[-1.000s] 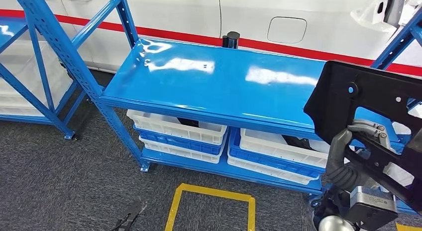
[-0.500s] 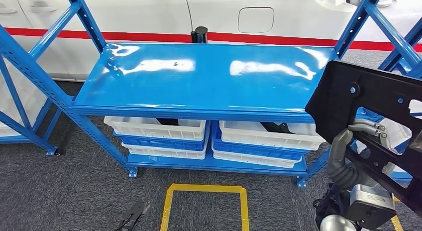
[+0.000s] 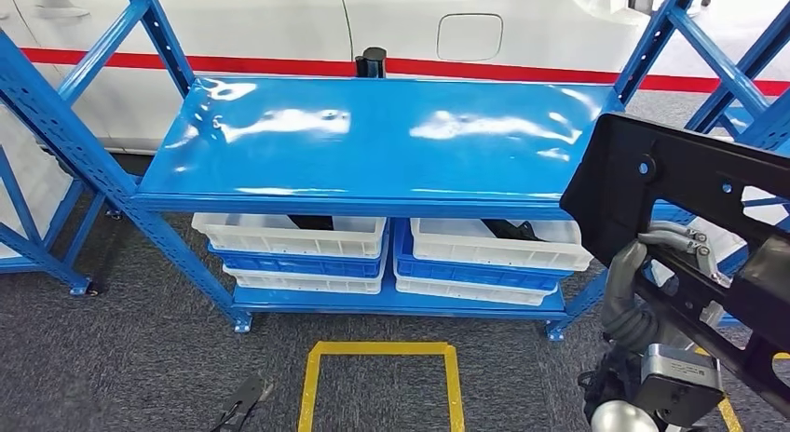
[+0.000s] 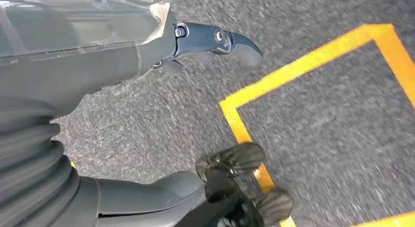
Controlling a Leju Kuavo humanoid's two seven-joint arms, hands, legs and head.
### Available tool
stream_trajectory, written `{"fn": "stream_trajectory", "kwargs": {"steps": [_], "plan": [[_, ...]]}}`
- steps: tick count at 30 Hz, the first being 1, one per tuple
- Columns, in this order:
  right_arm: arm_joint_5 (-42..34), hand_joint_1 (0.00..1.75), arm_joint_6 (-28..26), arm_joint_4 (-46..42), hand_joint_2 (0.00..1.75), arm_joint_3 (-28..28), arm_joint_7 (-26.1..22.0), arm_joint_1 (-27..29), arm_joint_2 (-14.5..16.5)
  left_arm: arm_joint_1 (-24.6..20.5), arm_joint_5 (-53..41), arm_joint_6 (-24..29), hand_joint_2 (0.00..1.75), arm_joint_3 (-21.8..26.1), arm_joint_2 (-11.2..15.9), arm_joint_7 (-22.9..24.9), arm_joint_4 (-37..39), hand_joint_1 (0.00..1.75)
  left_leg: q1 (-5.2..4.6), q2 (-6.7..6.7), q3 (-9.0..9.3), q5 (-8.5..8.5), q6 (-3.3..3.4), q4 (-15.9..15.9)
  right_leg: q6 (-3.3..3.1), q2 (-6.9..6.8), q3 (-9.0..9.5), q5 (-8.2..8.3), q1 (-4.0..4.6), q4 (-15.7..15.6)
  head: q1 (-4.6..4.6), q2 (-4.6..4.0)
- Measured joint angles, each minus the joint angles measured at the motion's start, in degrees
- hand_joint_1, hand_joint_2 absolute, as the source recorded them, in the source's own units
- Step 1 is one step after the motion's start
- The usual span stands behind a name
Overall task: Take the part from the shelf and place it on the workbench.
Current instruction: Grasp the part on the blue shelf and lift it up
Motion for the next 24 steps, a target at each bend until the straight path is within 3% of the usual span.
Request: {"fn": "stream_trajectory", "kwargs": {"steps": [2,4,5,7,9,10,11,13,14,16,17,18,19,20,21,22,24], "plan": [[0.02,1.75,0.0,0.25,1.75,0.07,0.07,-0.06,-0.08,0.01,-0.02,0.03,1.75,0.04,0.09,-0.1,0.04,0.0,-0.15,0.28,-1.21,0.91,0.45,0.01,-0.36,-0.08,-2.62,-4.51,-0.05,7.68,0.28,0.0],[-0.01,1.75,0.0,0.51,1.75,0.15,0.15,-0.02,-0.13,0.04,-0.02,0.03,1.75,0.04,0.12,-0.11,0.12,0.0,-0.26,0.5,-2.55,1.87,0.45,0.06,0.07,-0.1,-3.34,-6.66,-0.13,12.66,0.3,0.01],[-0.02,1.75,0.0,0.6,1.75,0.2,0.19,-0.03,-0.15,0.04,-0.02,0.03,1.75,0.04,0.13,-0.11,0.16,0.0,-0.28,0.56,-3.13,2.34,0.35,0.08,0.55,-0.13,-2.12,-6.23,-0.17,11.94,0.32,0.01],[-0.03,1.75,0.0,0.68,1.75,0.27,0.27,-0.15,-0.19,0.03,-0.02,0.02,1.75,0.05,0.11,-0.13,0.21,0.0,-0.29,0.61,-4.15,3.3,-0.02,0.15,1.35,-0.33,3.39,-4.09,-0.25,4.6,0.33,0.01],[-0.02,1.75,0.0,0.69,1.75,0.37,0.36,-0.43,-0.21,0.02,-0.02,0.02,1.75,0.09,0.13,-0.16,0.23,0.0,-0.46,0.61,-4.89,4.3,-0.62,0.2,1.18,-0.51,8.55,-3.18,0.04,-3.38,0.23,0.01],[-0.03,1.75,0.0,0.7,1.75,0.4,0.4,-0.55,-0.22,0.02,-0.02,0.02,1.75,0.11,0.16,-0.19,0.25,0.0,-0.53,0.61,-5.05,4.8,-0.94,0.17,0.86,-0.52,9.57,-3.23,0.24,-5.3,0.18,0.01],[-0.03,1.75,0.0,0.71,1.75,0.42,0.44,-0.62,-0.23,0.03,-0.02,0.02,1.75,0.13,0.19,-0.21,0.28,0.0,-0.57,0.62,-5.13,5.29,-1.27,0.07,0.51,-0.45,9.57,-3.19,0.47,-5.81,0.09,0.01],[-0.04,1.75,0.0,0.77,1.75,0.44,0.46,-0.65,-0.24,0.09,-0.02,0.02,1.75,0.14,0.36,-0.24,0.4,0.0,-0.46,0.48,-5.43,5.42,-1.93,0.13,-0.4,-0.45,8.61,-2.29,0.07,-5.71,-0.01,0.01],[-0.05,1.75,0.0,0.81,1.75,0.47,0.47,-0.67,-0.24,0.15,-0.02,0.01,1.75,0.15,0.43,-0.24,0.46,0.0,-0.35,0.35,-5.9,4.02,-2.26,1.02,-1.08,-0.53,8.19,-1.67,-0.2,-5.76,-0.12,0.01],[-0.05,1.75,0.0,0.89,1.75,0.52,0.47,-0.68,-0.24,0.24,-0.02,0.0,1.75,0.17,0.52,-0.24,0.54,0.0,-0.13,0.06,-7.57,-1.59,-2.87,6.09,-2.05,-0.67,6.98,-0.22,-0.52,-5.79,-0.33,0.01],[-0.05,1.75,0.0,0.92,1.75,0.54,0.47,-0.65,-0.24,0.27,-0.02,-0.01,1.75,0.19,0.54,-0.24,0.55,0.0,-0.05,-0.01,-8.52,-4.51,-3.13,9.96,-2.25,-0.68,6.18,0.48,-0.49,-5.73,-0.42,0.01],[-0.05,1.75,0.0,0.99,1.75,0.54,0.47,-0.62,-0.24,0.27,-0.02,-0.01,1.75,0.23,0.57,-0.24,0.56,0.0,0.03,-0.05,-9.22,-6.39,-3.36,13.65,-2.21,-0.68,5.27,1.15,-0.46,-5.63,-0.45,0.01],[-0.05,1.75,0.0,1.07,1.75,0.55,0.47,-0.6,-0.24,0.28,-0.02,-0.01,1.75,0.28,0.58,-0.24,0.58,0.0,0.13,-0.07,-9.29,-6.98,-3.53,16.17,-2.13,-0.68,4.34,1.78,-0.43,-5.49,-0.45,0.01],[-0.05,1.75,0.0,1.13,1.75,0.55,0.47,-0.58,-0.24,0.29,-0.02,-0.01,1.75,0.35,0.58,-0.24,0.59,0.0,0.25,-0.07,-8.52,-6.42,-3.63,16.93,-1.99,-0.68,3.45,2.33,-0.43,-5.31,-0.49,0.01],[-0.06,1.75,0.0,1.19,1.75,0.55,0.47,-0.56,-0.24,0.27,-0.02,-0.01,1.75,0.43,0.6,-0.25,0.6,0.0,0.38,-0.07,-6.6,-5.07,-3.65,15.47,-1.8,-0.67,2.61,2.83,-0.45,-5.08,-0.51,0.01],[-0.09,1.75,0.0,1.21,1.75,0.55,0.47,-0.56,-0.24,0.23,-0.02,-0.01,1.75,0.51,0.61,-0.27,0.6,0.0,0.51,-0.14,-3.7,-3.85,-3.6,12.2,-1.54,-0.65,1.91,3.25,-0.47,-4.79,-0.54,0.01],[-0.25,1.75,0.0,1.21,1.75,0.54,0.47,-0.57,-0.24,0.05,-0.02,0.01,1.75,0.66,0.64,-0.44,0.59,0.0,0.52,-0.44,2.42,-3.63,-3.26,4.21,-0.86,-0.63,0.85,3.89,-0.31,-4.17,-0.54,0.01]]}}
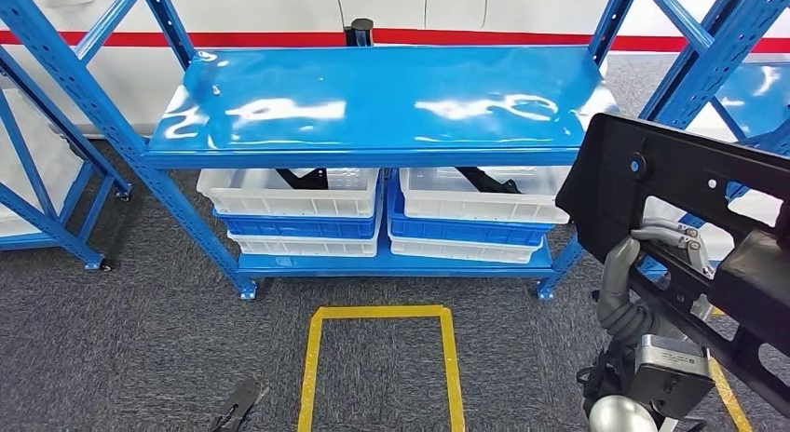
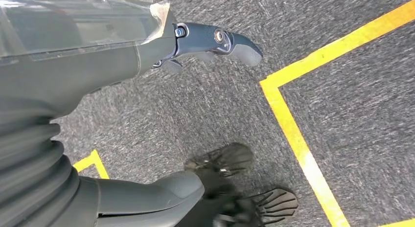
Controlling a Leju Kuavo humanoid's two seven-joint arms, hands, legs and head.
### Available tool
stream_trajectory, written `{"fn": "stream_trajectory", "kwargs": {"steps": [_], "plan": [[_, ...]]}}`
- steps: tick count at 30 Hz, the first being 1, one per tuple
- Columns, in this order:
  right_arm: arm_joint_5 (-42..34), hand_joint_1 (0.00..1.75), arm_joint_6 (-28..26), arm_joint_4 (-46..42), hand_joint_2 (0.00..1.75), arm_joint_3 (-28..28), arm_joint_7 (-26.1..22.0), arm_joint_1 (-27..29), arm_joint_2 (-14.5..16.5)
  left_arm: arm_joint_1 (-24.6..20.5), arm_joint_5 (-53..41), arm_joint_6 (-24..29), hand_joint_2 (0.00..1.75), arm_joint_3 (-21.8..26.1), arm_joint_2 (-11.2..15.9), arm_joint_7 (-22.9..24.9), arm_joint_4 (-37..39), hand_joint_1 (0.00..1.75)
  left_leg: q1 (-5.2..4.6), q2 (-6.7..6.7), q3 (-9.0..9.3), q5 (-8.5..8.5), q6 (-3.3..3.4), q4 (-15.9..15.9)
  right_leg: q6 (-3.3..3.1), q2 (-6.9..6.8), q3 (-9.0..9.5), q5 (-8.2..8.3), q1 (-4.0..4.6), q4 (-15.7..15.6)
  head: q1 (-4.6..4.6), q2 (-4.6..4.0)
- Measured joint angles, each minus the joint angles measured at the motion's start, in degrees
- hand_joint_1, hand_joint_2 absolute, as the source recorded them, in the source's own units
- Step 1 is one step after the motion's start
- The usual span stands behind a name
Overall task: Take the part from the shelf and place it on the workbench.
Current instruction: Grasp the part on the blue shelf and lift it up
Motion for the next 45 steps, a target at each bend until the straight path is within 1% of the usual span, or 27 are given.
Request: {"fn": "stream_trajectory", "kwargs": {"steps": [2,4,5,7,9,10,11,12,14,16,17,18,20,22,24,25,27,29,31,32,34,36,39,41,42,43,45], "plan": [[-0.17,1.75,0.0,0.0,1.75,0.0,0.0,-0.08,0.0,-0.1,0.0,0.09,1.75,0.15,-0.01,-0.23,-0.01,0.0,-0.36,-0.18,2.38,-0.92,0.59,-3.77,0.82,-0.06,-0.4,0.75,0.13,0.2,0.02,0.0],[-0.27,1.75,0.0,0.01,1.75,0.03,0.0,-0.15,0.01,-0.16,0.0,0.22,1.75,0.27,-0.1,-0.35,0.0,0.0,-0.58,0.1,1.59,-0.09,1.67,-4.12,1.63,-0.08,-0.79,1.41,0.1,0.09,0.04,0.0],[-0.3,1.75,0.0,0.01,1.75,0.05,0.0,-0.16,0.0,-0.25,0.0,0.29,1.75,0.3,-0.17,-0.37,0.0,0.0,-0.58,0.29,1.02,0.6,2.32,-4.26,1.76,-0.07,-1.32,0.75,0.06,0.62,0.06,0.0],[-0.38,1.75,0.0,0.05,1.75,0.05,0.0,-0.21,-0.02,-0.48,-0.02,0.42,1.75,0.32,-0.32,-0.39,-0.01,0.0,-0.47,0.71,-0.47,2.2,3.29,-4.51,1.35,-0.06,-3.25,-3.44,0.04,4.82,0.27,0.0],[-0.45,1.75,0.0,0.15,1.75,0.05,0.0,-0.22,-0.02,-0.53,-0.09,0.49,1.75,0.33,-0.45,-0.38,-0.01,0.0,-0.55,0.92,-2.39,3.72,3.55,-4.44,1.16,-0.04,-5.26,-8.19,0.04,12.28,0.45,0.0],[-0.46,1.75,0.0,0.22,1.75,0.05,0.0,-0.21,-0.02,-0.52,-0.13,0.51,1.75,0.33,-0.55,-0.38,-0.01,0.0,-0.58,1.02,-3.4,4.49,3.52,-4.4,1.53,-0.04,-5.52,-9.12,0.03,15.34,0.45,0.0],[-0.47,1.75,0.0,0.29,1.75,0.04,0.01,-0.2,-0.02,-0.5,-0.15,0.54,1.75,0.33,-0.63,-0.37,-0.01,0.0,-0.61,1.12,-4.39,5.24,3.46,-4.36,2.1,-0.05,-5.01,-8.93,0.02,16.88,0.45,0.0],[-0.49,1.75,0.0,0.34,1.75,0.03,0.01,-0.19,-0.02,-0.48,-0.17,0.6,1.75,0.33,-0.73,-0.37,-0.01,0.0,-0.61,1.2,-5.35,6.0,3.33,-4.33,2.75,-0.05,-3.41,-7.87,0.0,16.27,0.44,0.0],[-0.61,1.75,0.0,0.37,1.75,0.01,0.02,-0.26,-0.03,-0.51,-0.17,0.78,1.75,0.33,-0.94,-0.36,-0.02,0.0,-0.66,1.24,-6.93,7.38,2.9,-4.21,3.3,-0.06,2.79,-6.12,0.03,9.07,0.45,0.0],[-0.73,1.75,0.0,0.38,1.75,0.01,0.03,-0.39,-0.06,-0.62,-0.21,1.16,1.75,0.33,-1.14,-0.31,-0.05,0.0,-0.84,1.21,-7.78,8.64,2.32,-4.14,2.49,0.0,8.65,-6.84,0.37,0.54,0.38,0.0],[-0.76,1.75,0.0,0.41,1.75,0.01,0.03,-0.46,-0.08,-0.67,-0.26,1.37,1.75,0.34,-1.2,-0.26,-0.07,0.0,-0.93,1.2,-7.89,9.24,2.01,-4.22,1.92,0.05,9.91,-7.4,0.59,-1.62,0.3,0.0],[-0.79,1.75,0.0,0.46,1.75,0.01,0.03,-0.5,-0.11,-0.7,-0.33,1.54,1.75,0.36,-1.26,-0.2,-0.07,0.0,-0.94,1.19,-7.95,9.85,1.7,-4.4,1.38,0.1,9.91,-7.44,0.76,-2.25,0.19,0.0],[-0.81,1.75,0.01,0.63,1.75,0.01,0.03,-0.55,-0.15,-0.67,-0.48,1.69,1.75,0.39,-1.31,-0.03,-0.04,0.0,-0.74,1.06,-8.41,9.7,1.08,-4.25,0.21,0.06,8.75,-6.43,0.28,-1.94,-0.01,0.0],[-0.83,1.75,0.03,0.77,1.75,0.01,0.04,-0.59,-0.17,-0.59,-0.57,1.75,1.75,0.42,-1.4,0.13,-0.01,0.0,-0.48,0.85,-9.72,4.95,0.48,-0.79,-1.01,-0.1,7.41,-4.95,-0.19,-1.96,-0.24,0.0],[-0.84,1.75,0.06,0.83,1.75,0.0,0.05,-0.61,-0.19,-0.57,-0.63,1.79,1.75,0.44,-1.5,0.2,-0.01,0.0,-0.39,0.68,-11.37,-1.32,0.0,6.66,-1.49,-0.17,5.73,-3.37,-0.02,-1.79,-0.42,0.0],[-0.84,1.75,0.07,0.87,1.75,-0.01,0.05,-0.6,-0.19,-0.57,-0.66,1.83,1.75,0.45,-1.52,0.2,-0.01,0.0,-0.37,0.61,-11.81,-2.69,-0.15,10.13,-1.43,-0.17,4.78,-2.67,0.03,-1.62,-0.44,0.0],[-0.83,1.75,0.06,0.95,1.75,-0.01,0.08,-0.51,-0.2,-0.57,-0.86,1.96,1.75,0.46,-1.58,0.19,-0.01,0.0,-0.31,0.53,-10.49,-1.61,-0.23,12.46,-1.14,-0.16,2.8,-1.58,0.04,-1.03,-0.48,0.0],[-0.74,1.75,0.03,0.95,1.75,-0.02,0.1,-0.37,-0.2,-0.66,-1.21,2.16,1.75,0.46,-1.66,0.2,-0.07,0.0,-0.22,0.42,-5.39,0.59,0.0,7.01,-0.65,-0.13,1.11,-0.83,0.0,-0.22,-0.52,0.0],[-0.51,1.75,0.0,0.85,1.75,-0.14,0.14,-0.13,-0.21,-0.93,-1.64,2.37,1.75,0.46,-1.78,0.35,-0.22,0.0,-0.34,0.14,-0.11,0.1,0.48,-0.4,0.06,-0.17,-0.03,-0.15,0.19,0.44,-0.49,0.0],[-0.4,1.75,0.0,0.79,1.75,-0.23,0.16,0.0,-0.21,-1.06,-1.85,2.44,1.75,0.46,-1.87,0.48,-0.28,0.0,-0.53,0.02,1.07,-0.54,0.8,-2.44,0.46,-0.23,-0.35,0.25,0.26,0.56,-0.47,0.0],[-0.3,1.75,-0.01,0.72,1.75,-0.42,0.21,0.43,-0.22,-1.19,-2.19,2.51,1.75,0.46,-2.14,0.89,-0.31,0.0,-0.82,0.12,0.9,-0.23,1.76,-3.47,1.31,-0.26,-0.76,1.23,0.38,0.43,-0.38,0.0],[-0.3,1.75,-0.02,0.65,1.75,-0.6,0.21,1.02,-0.28,-1.33,-2.37,2.51,1.75,0.46,-2.42,1.29,-0.31,0.0,-0.8,0.5,-0.09,1.15,2.99,-3.87,1.61,-0.14,-1.83,0.12,0.35,1.55,-0.27,0.0],[-0.3,1.75,-0.02,0.62,1.75,-0.86,0.24,1.52,-0.44,-1.51,-2.43,2.51,1.75,0.46,-2.68,1.37,-0.31,0.0,-0.88,0.99,-2.45,3.37,4.02,-4.03,1.02,-0.02,-4.78,-6.82,0.28,10.46,0.25,0.0],[-0.31,1.75,-0.02,0.62,1.75,-0.91,0.26,1.83,-0.48,-1.5,-2.45,2.51,1.75,0.46,-2.83,1.35,-0.31,0.0,-0.99,1.2,-4.3,4.78,4.05,-3.97,1.58,-0.02,-5.36,-9.09,0.23,16.63,0.3,0.0],[-0.31,1.75,-0.02,0.62,1.75,-0.91,0.27,1.94,-0.49,-1.5,-2.45,2.51,1.75,0.46,-2.89,1.35,-0.31,0.0,-0.99,1.29,-5.21,5.49,3.97,-3.94,2.16,-0.03,-4.44,-8.63,0.19,17.27,0.32,0.0],[-0.31,1.75,-0.02,0.62,1.75,-0.92,0.28,1.99,-0.49,-1.5,-2.46,2.51,1.75,0.46,-2.94,1.35,-0.31,0.0,-0.98,1.33,-6.07,6.2,3.83,-3.93,2.75,-0.03,-2.43,-7.46,0.14,15.63,0.32,0.0],[-0.26,1.75,-0.02,0.56,1.75,-0.93,0.3,1.97,-0.5,-1.56,-2.73,2.51,1.75,0.46,-2.99,1.37,-0.34,0.0,-1.02,1.32,-7.44,7.53,3.38,-3.82,3.09,-0.04,4.16,-6.14,0.12,7.39,0.35,0.0]]}}
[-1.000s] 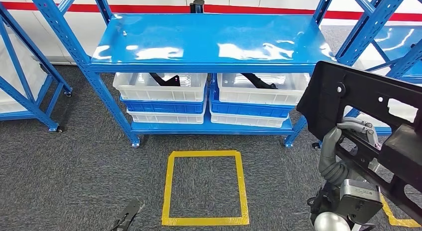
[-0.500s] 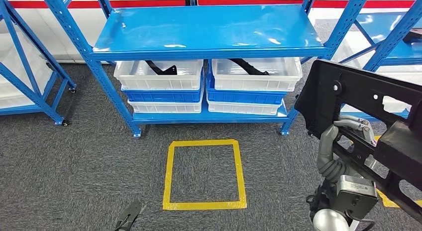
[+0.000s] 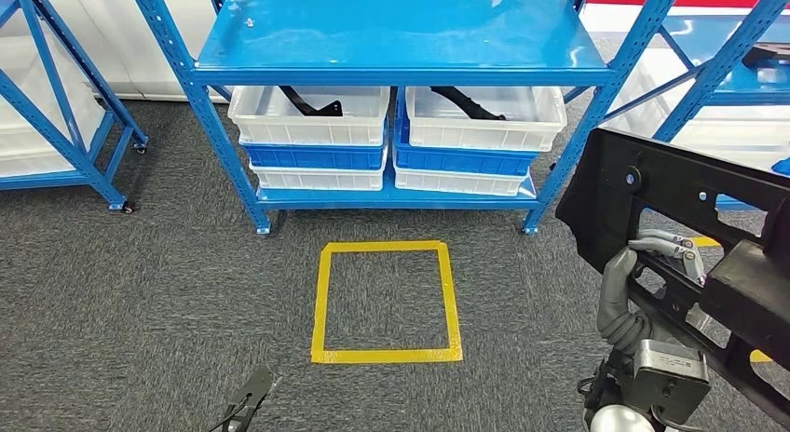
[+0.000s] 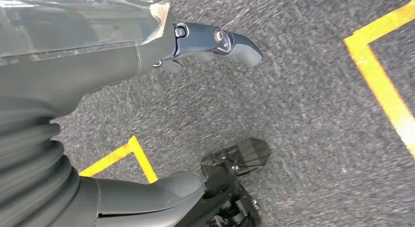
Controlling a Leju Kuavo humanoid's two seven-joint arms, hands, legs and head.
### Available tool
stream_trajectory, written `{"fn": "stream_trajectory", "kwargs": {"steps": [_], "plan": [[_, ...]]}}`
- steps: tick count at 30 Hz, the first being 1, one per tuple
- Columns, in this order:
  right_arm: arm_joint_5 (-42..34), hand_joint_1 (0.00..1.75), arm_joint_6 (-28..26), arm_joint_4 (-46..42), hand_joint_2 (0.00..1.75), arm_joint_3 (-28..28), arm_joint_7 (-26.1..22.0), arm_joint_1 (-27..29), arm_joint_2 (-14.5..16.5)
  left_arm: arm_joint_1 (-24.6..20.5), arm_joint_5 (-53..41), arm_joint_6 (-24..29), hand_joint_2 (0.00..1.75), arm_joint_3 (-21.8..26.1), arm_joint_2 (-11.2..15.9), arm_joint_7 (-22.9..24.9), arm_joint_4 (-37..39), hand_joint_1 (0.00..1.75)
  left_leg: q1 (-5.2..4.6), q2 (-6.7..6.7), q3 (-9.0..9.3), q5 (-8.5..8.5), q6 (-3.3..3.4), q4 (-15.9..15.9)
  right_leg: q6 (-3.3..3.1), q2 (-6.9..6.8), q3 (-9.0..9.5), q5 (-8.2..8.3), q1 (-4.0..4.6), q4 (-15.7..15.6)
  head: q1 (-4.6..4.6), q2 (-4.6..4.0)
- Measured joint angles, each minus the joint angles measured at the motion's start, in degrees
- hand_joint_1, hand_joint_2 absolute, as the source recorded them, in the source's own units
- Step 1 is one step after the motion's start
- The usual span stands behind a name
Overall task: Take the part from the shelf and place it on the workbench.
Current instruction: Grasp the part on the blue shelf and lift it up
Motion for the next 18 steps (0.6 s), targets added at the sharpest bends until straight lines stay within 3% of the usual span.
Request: {"fn": "stream_trajectory", "kwargs": {"steps": [2,3,5,7,15,17,18], "plan": [[0.18,1.75,0.0,-0.18,1.75,-0.01,0.07,0.03,0.01,-0.13,-0.73,0.01,1.75,0.02,-0.03,0.02,-0.08,0.0,-0.12,-0.06,-0.56,1.21,-0.64,-0.1,-1.05,0.06,4.92,-0.89,0.34,-7.4,-0.13,-0.01],[0.3,1.75,0.01,-0.28,1.75,-0.02,0.11,0.05,0.01,-0.19,-1.15,0.03,1.75,0.03,-0.05,0.03,-0.11,0.0,-0.13,-0.08,-0.64,1.77,-1.02,-0.31,-1.73,0.09,5.68,-1.36,0.59,-9.04,-0.19,-0.01],[0.45,1.75,0.06,-0.38,1.75,-0.04,0.21,0.1,0.02,-0.26,-1.9,0.12,1.75,0.07,-0.08,0.03,-0.13,0.0,0.06,-0.11,-0.78,2.63,-1.8,-0.78,-2.92,0.11,5.05,-0.71,0.42,-9.5,-0.24,-0.01],[0.47,1.75,0.12,-0.4,1.75,-0.04,0.25,0.12,0.04,-0.25,-2.26,0.19,1.75,0.08,-0.09,0.03,-0.13,0.0,0.29,-0.2,-1.02,2.74,-2.26,-0.84,-3.65,0.07,4.71,0.01,-0.16,-9.63,-0.25,0.0],[0.48,1.75,0.16,-0.42,1.75,-0.04,0.25,0.1,0.05,-0.26,-2.39,0.23,1.75,0.1,-0.08,0.06,-0.13,0.0,0.39,-0.31,-1.26,2.11,-2.37,-0.53,-3.8,0.01,4.53,0.26,-0.3,-9.66,-0.27,0.0],[0.49,1.75,0.2,-0.43,1.75,-0.03,0.25,0.06,0.07,-0.25,-2.58,0.28,1.75,0.15,-0.08,0.12,-0.13,0.0,0.39,-0.44,-1.6,0.73,-2.54,0.18,-4.05,-0.01,4.23,0.55,-0.19,-9.65,-0.31,0.0],[0.54,1.75,0.21,-0.43,1.75,-0.02,0.26,0.05,0.1,-0.25,-2.85,0.41,1.75,0.21,-0.15,0.16,-0.13,0.0,0.47,-0.57,-2.4,-1.94,-2.81,2.83,-4.34,-0.02,3.84,1.01,-0.15,-9.64,-0.39,0.0]]}}
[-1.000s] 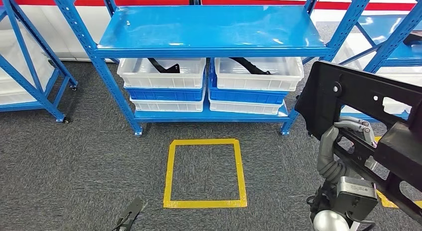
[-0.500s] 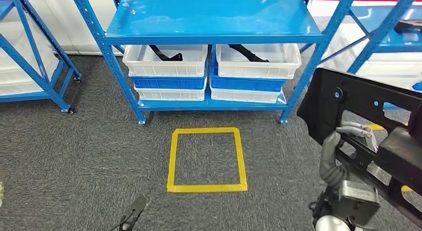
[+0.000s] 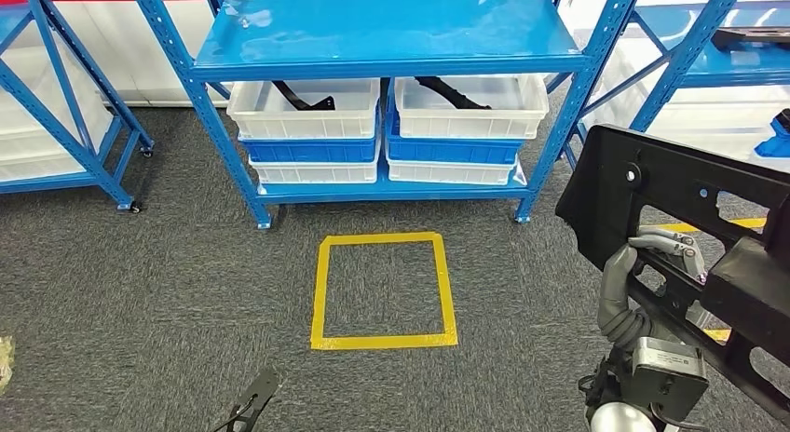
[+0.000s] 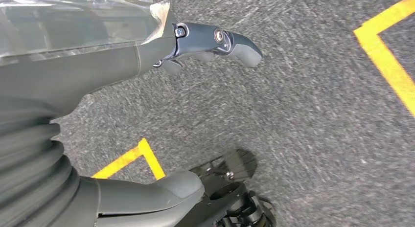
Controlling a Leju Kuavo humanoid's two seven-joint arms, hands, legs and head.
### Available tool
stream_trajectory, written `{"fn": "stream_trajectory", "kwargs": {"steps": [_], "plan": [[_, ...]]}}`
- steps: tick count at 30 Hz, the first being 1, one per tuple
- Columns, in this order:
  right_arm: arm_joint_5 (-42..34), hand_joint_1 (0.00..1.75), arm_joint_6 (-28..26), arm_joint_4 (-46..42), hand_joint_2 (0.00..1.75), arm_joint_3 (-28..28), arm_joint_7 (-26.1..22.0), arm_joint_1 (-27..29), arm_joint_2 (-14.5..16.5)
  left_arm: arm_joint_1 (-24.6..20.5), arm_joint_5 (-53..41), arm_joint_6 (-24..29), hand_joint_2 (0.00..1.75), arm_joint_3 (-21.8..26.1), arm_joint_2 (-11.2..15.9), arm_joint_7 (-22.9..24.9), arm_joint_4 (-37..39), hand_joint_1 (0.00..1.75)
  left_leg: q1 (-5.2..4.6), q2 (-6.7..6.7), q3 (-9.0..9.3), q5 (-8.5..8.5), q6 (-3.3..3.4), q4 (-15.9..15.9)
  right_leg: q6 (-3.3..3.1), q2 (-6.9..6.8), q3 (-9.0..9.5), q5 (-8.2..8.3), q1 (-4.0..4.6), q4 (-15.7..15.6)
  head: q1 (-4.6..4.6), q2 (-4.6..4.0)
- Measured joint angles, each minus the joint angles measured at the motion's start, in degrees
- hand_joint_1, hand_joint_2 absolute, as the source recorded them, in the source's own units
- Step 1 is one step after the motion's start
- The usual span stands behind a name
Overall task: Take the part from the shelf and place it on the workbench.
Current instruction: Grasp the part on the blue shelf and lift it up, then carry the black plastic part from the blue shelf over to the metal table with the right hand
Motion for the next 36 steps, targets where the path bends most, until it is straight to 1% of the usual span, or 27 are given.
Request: {"fn": "stream_trajectory", "kwargs": {"steps": [1,2,3,5,6,7,9,12,16,18,19,20,21,23,24,25,26,27,28,29,30,31,32,33,34,35,36], "plan": [[0.04,1.75,0.01,0.0,1.75,-0.01,0.0,0.01,0.02,0.0,-0.27,0.14,1.75,0.06,-0.08,0.03,0.0,0.0,0.09,-0.09,-0.87,-2.63,-0.27,3.03,-0.25,-0.01,-0.41,0.46,0.01,0.02,-0.08,0.0],[0.11,1.75,0.01,0.0,1.75,-0.01,-0.02,0.06,0.04,0.02,-0.62,0.36,1.75,0.12,-0.16,0.07,0.0,0.0,0.2,-0.18,-1.97,-5.34,-0.61,7.26,-0.42,-0.01,-1.04,1.08,0.02,0.08,-0.15,0.0],[0.24,1.75,0.13,0.0,1.75,-0.01,-0.11,0.2,0.05,0.03,-1.14,0.57,1.75,0.25,-0.26,0.1,-0.03,0.0,0.43,-0.24,-0.51,-6.25,-0.92,8.16,-0.29,-0.02,-1.97,1.75,-0.02,0.38,-0.24,0.0],[0.45,1.75,0.42,-0.09,1.75,0.0,-0.38,0.46,0.06,0.03,-1.87,0.82,1.75,0.68,-0.43,0.16,-0.15,0.0,0.4,-0.37,4.92,-4.39,-0.3,2.55,0.64,0.0,-3.94,2.64,0.24,1.29,-0.16,0.0],[0.53,1.75,0.57,-0.15,1.75,0.01,-0.49,0.55,0.06,0.01,-2.13,0.85,1.75,0.93,-0.51,0.17,-0.21,0.0,0.23,-0.43,7.91,-3.13,0.22,-1.74,1.12,0.0,-4.66,3.01,0.31,1.66,-0.12,0.0],[0.57,1.75,0.64,-0.2,1.75,0.01,-0.53,0.55,0.06,0.01,-2.26,0.87,1.75,1.11,-0.57,0.18,-0.24,0.0,-0.15,-0.5,8.4,-3.1,0.8,-2.97,1.54,-0.01,-5.01,3.29,0.4,1.72,-0.07,0.0],[0.67,1.75,0.79,-0.24,1.75,0.02,-0.54,0.56,0.05,0.0,-2.6,0.89,1.75,1.27,-0.6,0.18,-0.24,0.0,-0.61,-0.5,8.03,-2.84,1.28,-2.81,2.21,-0.01,-5.21,3.85,0.13,1.47,-0.09,0.0],[1.04,1.75,0.91,-0.3,1.75,0.02,-0.55,0.68,0.05,0.0,-3.16,0.94,1.75,1.54,-0.62,0.18,-0.24,0.0,-0.91,-0.5,7.31,-2.49,1.83,-2.56,3.06,0.01,-5.76,4.43,-0.2,1.37,-0.11,0.0],[1.39,1.75,1.08,-0.45,1.75,0.03,-0.53,1.02,0.05,0.01,-3.78,0.94,1.75,1.73,-0.61,0.31,-0.25,0.0,-1.2,-0.54,6.71,-2.2,2.34,-2.22,3.73,-0.01,-6.07,4.87,-0.52,1.33,-0.12,0.0],[1.57,1.75,1.52,-0.77,1.75,0.04,-0.44,1.11,0.07,0.01,-4.07,0.95,1.75,1.91,-0.63,0.56,-0.28,0.0,-1.13,-0.6,6.63,-1.9,2.82,-2.41,4.02,-0.09,-6.2,4.98,-0.65,1.33,-0.13,0.0],[1.71,1.75,1.82,-0.96,1.75,0.03,-0.38,1.16,0.08,0.01,-4.26,0.96,1.75,2.01,-0.65,0.69,-0.32,0.0,-0.98,-0.61,6.62,-1.65,3.13,-2.64,4.05,-0.12,-6.47,4.6,-0.7,1.8,-0.1,0.0],[1.89,1.75,2.12,-1.15,1.75,0.03,-0.32,1.21,0.1,0.0,-4.51,0.96,1.75,2.15,-0.67,0.81,-0.39,0.0,-0.77,-0.65,6.58,-1.37,3.47,-2.87,3.91,-0.14,-7.14,3.59,-0.72,3.24,-0.03,0.0],[2.08,1.75,2.4,-1.3,1.75,0.02,-0.25,1.26,0.11,0.02,-4.81,0.95,1.75,2.34,-0.71,0.86,-0.47,0.0,-0.57,-0.7,6.46,-1.1,3.74,-3.05,3.67,-0.14,-8.33,1.96,-0.73,5.98,0.08,0.0],[2.31,1.75,2.86,-1.41,1.75,0.02,-0.11,1.44,0.13,0.11,-5.42,0.91,1.75,2.79,-0.81,0.84,-0.56,0.0,-0.51,-1.06,5.91,-0.72,3.82,-3.04,3.22,-0.11,-11.53,-2.07,-0.69,14.12,0.24,0.0],[2.34,1.75,3.06,-1.42,1.75,0.02,-0.05,1.58,0.14,0.2,-5.68,0.88,1.75,2.99,-0.86,0.83,-0.57,0.0,-0.5,-1.36,5.62,-0.53,3.72,-3.02,3.24,-0.1,-12.68,-3.41,-0.68,17.36,0.26,0.0],[2.34,1.75,3.26,-1.42,1.75,0.02,-0.01,1.71,0.16,0.31,-5.89,0.87,1.75,3.19,-0.89,0.83,-0.57,0.0,-0.49,-1.72,5.37,-0.34,3.56,-2.99,3.41,-0.09,-12.85,-3.91,-0.67,18.63,0.25,0.0],[2.33,1.75,3.44,-1.43,1.75,0.02,0.0,1.81,0.17,0.42,-6.14,0.86,1.75,3.38,-0.91,0.82,-0.58,0.0,-0.46,-2.15,5.17,-0.16,3.36,-2.96,3.71,-0.03,-11.79,-3.51,-0.68,17.45,0.25,0.0],[2.3,1.75,3.68,-1.49,1.75,0.02,-0.02,1.86,0.2,0.53,-6.45,0.86,1.75,3.6,-0.95,0.78,-0.62,0.0,-0.4,-2.65,5.04,0.02,3.13,-2.93,4.05,0.2,-9.53,-2.4,-0.7,13.9,0.26,0.0],[2.26,1.75,3.87,-1.6,1.75,0.02,-0.07,1.87,0.23,0.6,-6.84,0.85,1.75,3.85,-1.02,0.72,-0.69,0.0,-0.33,-3.16,4.92,0.2,2.86,-2.89,4.24,0.96,-6.85,-1.27,-0.76,9.34,0.27,0.0],[2.23,1.75,3.99,-1.74,1.75,0.02,-0.16,1.9,0.29,0.67,-7.26,0.85,1.75,4.1,-1.1,0.61,-0.79,0.0,-0.38,-3.71,4.78,0.38,2.54,-2.82,4.17,1.58,-4.64,-0.31,-0.65,5.47,0.27,0.0],[2.21,1.75,4.07,-1.95,1.75,0.02,-0.31,2.01,0.34,0.77,-7.67,0.86,1.75,4.33,-1.17,0.46,-0.89,0.0,-0.42,-4.17,4.63,0.57,2.18,-2.79,3.88,1.99,-3.21,0.29,-0.51,2.85,0.26,0.0],[2.21,1.75,4.07,-2.15,1.75,0.03,-0.47,2.15,0.4,0.93,-7.97,0.91,1.75,4.55,-1.21,0.29,-0.96,0.0,-0.45,-4.55,4.49,0.78,1.81,-2.81,3.44,2.17,-2.67,0.45,-0.3,1.88,0.24,0.0],[2.22,1.75,4.07,-2.32,1.75,0.04,-0.61,2.32,0.47,1.19,-8.21,1.0,1.75,4.81,-1.21,0.12,-1.01,0.0,-0.47,-4.91,4.36,1.03,1.38,-2.89,2.97,1.73,-2.69,0.64,0.0,1.98,0.22,0.0],[2.22,1.75,4.07,-2.5,1.75,0.04,-0.72,2.47,0.55,1.49,-8.42,1.09,1.75,5.08,-1.14,-0.01,-1.03,0.0,-0.36,-5.1,4.23,1.19,1.01,-2.96,2.49,1.29,-2.7,0.89,-0.14,2.0,0.2,0.0],[2.21,1.75,4.08,-2.62,1.75,0.04,-0.79,2.55,0.64,1.8,-8.57,1.18,1.75,5.35,-1.11,-0.09,-1.03,0.0,-0.3,-4.7,4.01,1.0,0.68,-2.73,2.07,0.92,-2.7,1.14,-0.27,1.98,0.16,0.0],[2.19,1.75,4.1,-2.74,1.75,0.03,-0.85,2.63,0.75,2.01,-8.74,1.26,1.75,5.62,-1.08,-0.13,-1.04,0.0,-0.26,-3.82,3.48,0.1,0.37,-1.66,1.51,0.44,-2.78,1.38,-0.45,1.9,0.03,0.0],[2.13,1.75,4.17,-2.85,1.75,0.03,-0.95,2.72,0.85,2.12,-8.91,1.34,1.75,5.82,-1.07,-0.16,-1.05,0.0,-0.2,-2.71,2.48,-1.51,0.13,0.57,1.03,-0.09,-2.89,1.57,-0.63,1.82,-0.11,0.0]]}}
